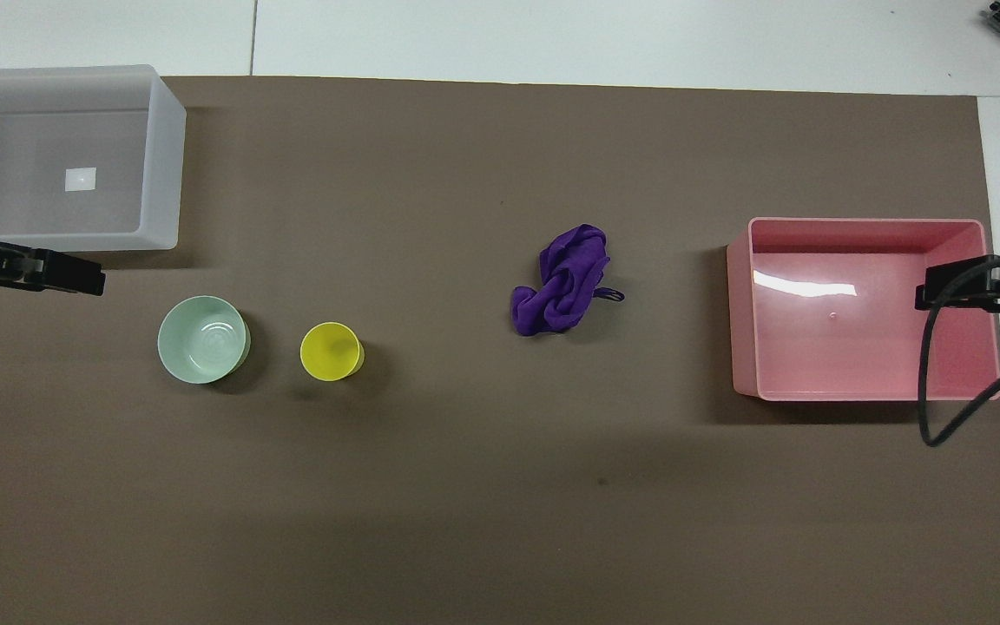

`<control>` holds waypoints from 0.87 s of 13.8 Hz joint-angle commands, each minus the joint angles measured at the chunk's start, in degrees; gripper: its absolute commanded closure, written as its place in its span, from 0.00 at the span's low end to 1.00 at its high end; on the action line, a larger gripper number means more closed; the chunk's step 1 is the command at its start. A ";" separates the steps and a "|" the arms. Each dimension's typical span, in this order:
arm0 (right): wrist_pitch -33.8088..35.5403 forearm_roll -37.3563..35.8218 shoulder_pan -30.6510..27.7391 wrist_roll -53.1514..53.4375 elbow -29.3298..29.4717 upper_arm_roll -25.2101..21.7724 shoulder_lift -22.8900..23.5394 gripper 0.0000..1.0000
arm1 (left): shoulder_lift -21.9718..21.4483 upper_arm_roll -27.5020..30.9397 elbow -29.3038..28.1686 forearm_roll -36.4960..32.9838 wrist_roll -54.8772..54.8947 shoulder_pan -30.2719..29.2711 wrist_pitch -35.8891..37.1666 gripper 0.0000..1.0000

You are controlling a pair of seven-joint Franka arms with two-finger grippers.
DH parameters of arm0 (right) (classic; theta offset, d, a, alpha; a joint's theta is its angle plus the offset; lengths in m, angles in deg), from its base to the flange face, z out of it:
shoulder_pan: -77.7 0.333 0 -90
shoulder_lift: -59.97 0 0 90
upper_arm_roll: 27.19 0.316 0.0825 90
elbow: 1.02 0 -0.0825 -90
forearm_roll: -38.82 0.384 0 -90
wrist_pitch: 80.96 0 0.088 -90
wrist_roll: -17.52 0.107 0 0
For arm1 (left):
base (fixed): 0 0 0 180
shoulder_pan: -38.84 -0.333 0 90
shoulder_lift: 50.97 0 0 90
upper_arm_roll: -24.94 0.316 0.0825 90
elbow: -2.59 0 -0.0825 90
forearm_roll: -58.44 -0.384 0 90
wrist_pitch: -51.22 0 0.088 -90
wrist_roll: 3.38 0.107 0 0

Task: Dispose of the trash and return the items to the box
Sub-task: 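Reach the right gripper toward the purple cloth while the left gripper moves toward the bowl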

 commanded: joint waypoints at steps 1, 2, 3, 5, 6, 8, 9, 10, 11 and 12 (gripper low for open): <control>-0.47 1.21 -0.58 -2.13 -0.42 0.05 -0.41 0.00 | -1.42 -0.32 -1.86 -0.46 -0.09 -0.40 -1.37 0.00; -0.47 1.21 -0.58 -2.22 -0.42 0.05 -0.41 0.00 | -1.41 -0.32 -1.86 -0.46 -0.09 -0.23 -1.37 0.00; -0.47 1.21 -0.58 -2.05 -0.42 0.05 -0.41 0.00 | -1.41 -0.32 -1.86 -0.46 -0.09 -0.31 -1.37 0.00; -0.47 1.21 -0.58 -2.22 -0.50 -0.04 -0.41 0.00 | -1.50 -0.32 -1.86 -0.46 0.00 -0.66 -1.20 0.00; -0.56 1.30 -0.58 -2.39 -0.68 0.05 -0.50 0.00 | -1.50 -0.32 -1.86 -0.46 -0.09 -0.58 -1.02 0.00; -1.61 1.56 -0.49 -2.31 -1.73 0.05 -0.76 0.00 | -1.50 -0.32 -1.86 -0.46 -0.09 -0.23 -0.85 0.00; -1.88 1.56 -0.31 -2.22 -2.17 0.05 -0.85 0.00 | -1.59 -0.32 -1.86 -0.55 -0.09 -0.05 -0.67 0.00; -2.58 1.56 0.04 -2.13 -2.35 0.05 -0.85 0.00 | -1.59 -0.32 -1.86 -0.55 -0.09 -0.05 -0.49 0.00; -3.28 1.47 0.21 -1.96 -2.70 0.31 -0.76 0.00 | -1.59 -0.32 -1.86 -0.47 0.00 -0.05 -0.58 0.00; -4.24 1.21 1.00 -1.69 -2.70 0.49 -0.24 0.00 | -1.59 -0.32 -1.86 -0.46 -0.09 -0.05 -0.49 0.00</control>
